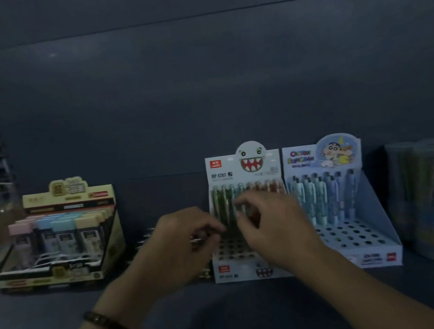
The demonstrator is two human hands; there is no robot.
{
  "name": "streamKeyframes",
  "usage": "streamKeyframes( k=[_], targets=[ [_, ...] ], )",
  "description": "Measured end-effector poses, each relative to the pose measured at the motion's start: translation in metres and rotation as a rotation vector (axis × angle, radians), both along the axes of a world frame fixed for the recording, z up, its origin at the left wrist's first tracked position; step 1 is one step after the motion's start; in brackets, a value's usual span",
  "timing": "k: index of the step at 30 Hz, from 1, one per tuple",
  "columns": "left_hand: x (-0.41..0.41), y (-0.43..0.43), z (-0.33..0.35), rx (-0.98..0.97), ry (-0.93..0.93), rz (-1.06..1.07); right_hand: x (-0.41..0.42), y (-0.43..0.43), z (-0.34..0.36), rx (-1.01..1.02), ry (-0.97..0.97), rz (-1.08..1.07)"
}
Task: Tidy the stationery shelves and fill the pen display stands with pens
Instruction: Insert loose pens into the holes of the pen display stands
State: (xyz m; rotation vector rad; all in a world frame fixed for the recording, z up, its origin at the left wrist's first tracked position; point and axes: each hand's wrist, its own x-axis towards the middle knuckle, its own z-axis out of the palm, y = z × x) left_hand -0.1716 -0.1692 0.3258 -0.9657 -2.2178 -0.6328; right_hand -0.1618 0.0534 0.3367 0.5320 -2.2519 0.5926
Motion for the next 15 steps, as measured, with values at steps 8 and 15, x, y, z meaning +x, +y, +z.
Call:
streamKeyframes(
  k=[8,15],
  targets=[
    [0.002,-0.082,-0.043,0.033,-0.031,0.187,0.003,-0.041,-0.031,0.289,0.032,0.09],
    [0.0,-0.08,-0.049,-0.035,-0.066,0.185,0.0,-0.054,-0.048,0.415,0.09,0.117]
  ],
)
